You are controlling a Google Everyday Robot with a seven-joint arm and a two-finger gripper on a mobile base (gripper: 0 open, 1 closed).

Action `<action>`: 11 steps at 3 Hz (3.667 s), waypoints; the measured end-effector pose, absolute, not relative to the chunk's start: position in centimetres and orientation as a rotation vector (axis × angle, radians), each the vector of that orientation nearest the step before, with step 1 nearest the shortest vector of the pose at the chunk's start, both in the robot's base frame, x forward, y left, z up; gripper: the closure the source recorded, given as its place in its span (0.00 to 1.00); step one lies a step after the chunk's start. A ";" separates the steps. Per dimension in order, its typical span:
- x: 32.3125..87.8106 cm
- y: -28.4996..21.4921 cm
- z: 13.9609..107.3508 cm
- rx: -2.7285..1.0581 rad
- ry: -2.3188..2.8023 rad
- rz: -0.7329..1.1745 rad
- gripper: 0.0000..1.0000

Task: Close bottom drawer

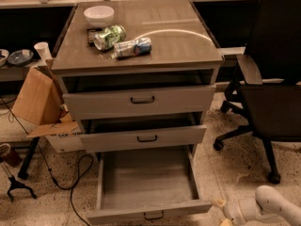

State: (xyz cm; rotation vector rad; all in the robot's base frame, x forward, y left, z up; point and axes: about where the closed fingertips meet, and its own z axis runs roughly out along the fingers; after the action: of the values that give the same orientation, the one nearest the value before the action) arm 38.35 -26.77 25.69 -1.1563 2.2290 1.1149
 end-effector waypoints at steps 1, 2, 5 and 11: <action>37.7 -27.1 24.1 -1.199 2.118 1.236 0.12; 36.2 -28.4 23.6 -1.197 2.055 1.264 0.31; 38.8 -28.3 19.2 -1.138 2.073 1.280 0.99; 45.4 -25.6 17.6 -1.262 1.894 1.260 0.35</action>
Offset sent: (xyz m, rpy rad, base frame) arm -0.0432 -0.0381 -0.0241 0.1978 -0.0657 0.0741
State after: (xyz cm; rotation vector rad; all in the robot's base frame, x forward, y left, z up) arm 45.43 -25.64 17.63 -1.2618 1.8942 1.2603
